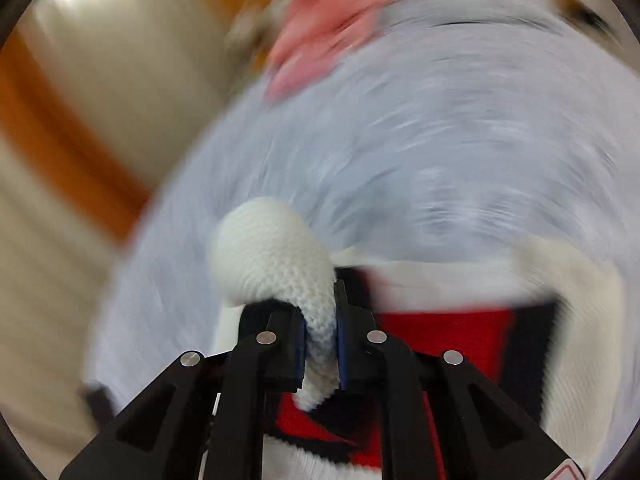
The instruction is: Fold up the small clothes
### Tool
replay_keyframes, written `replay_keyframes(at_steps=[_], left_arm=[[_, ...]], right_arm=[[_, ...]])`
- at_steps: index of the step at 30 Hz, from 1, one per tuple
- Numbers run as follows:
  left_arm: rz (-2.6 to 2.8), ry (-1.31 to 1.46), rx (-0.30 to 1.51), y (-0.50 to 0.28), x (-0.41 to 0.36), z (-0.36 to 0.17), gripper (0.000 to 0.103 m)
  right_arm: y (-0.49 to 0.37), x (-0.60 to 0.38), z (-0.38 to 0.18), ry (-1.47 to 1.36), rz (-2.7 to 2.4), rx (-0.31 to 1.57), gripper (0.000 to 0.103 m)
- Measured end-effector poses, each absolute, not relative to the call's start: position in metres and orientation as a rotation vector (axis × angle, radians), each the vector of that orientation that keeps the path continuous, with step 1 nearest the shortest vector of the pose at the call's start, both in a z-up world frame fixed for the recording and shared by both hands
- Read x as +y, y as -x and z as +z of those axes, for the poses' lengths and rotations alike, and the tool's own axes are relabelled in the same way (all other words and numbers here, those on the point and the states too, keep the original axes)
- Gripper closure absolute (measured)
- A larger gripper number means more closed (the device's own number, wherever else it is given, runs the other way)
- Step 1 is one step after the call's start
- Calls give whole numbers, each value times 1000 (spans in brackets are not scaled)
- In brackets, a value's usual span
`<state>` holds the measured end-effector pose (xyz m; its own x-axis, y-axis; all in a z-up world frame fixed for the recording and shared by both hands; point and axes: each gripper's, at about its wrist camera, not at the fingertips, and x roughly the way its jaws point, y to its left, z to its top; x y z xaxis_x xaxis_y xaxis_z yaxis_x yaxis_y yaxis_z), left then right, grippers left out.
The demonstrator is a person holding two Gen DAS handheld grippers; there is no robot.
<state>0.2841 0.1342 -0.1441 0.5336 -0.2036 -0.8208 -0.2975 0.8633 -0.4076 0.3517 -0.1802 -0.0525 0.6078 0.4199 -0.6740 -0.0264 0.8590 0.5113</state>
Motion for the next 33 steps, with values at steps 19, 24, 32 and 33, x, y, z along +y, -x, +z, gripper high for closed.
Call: replay_keyframes(at_steps=[19, 24, 32, 33], left_arm=[[100, 424, 1012, -285, 131, -147, 76], [98, 400, 1009, -286, 130, -148, 76], [107, 445, 1002, -283, 145, -146, 83], [105, 452, 1008, -284, 148, -149, 85]], right_arm=[[-309, -332, -129, -865, 69, 982, 40], [-315, -322, -135, -793, 70, 1021, 51], [-302, -317, -111, -568, 90, 947, 97], [-305, -319, -132, -524, 56, 1032, 97]])
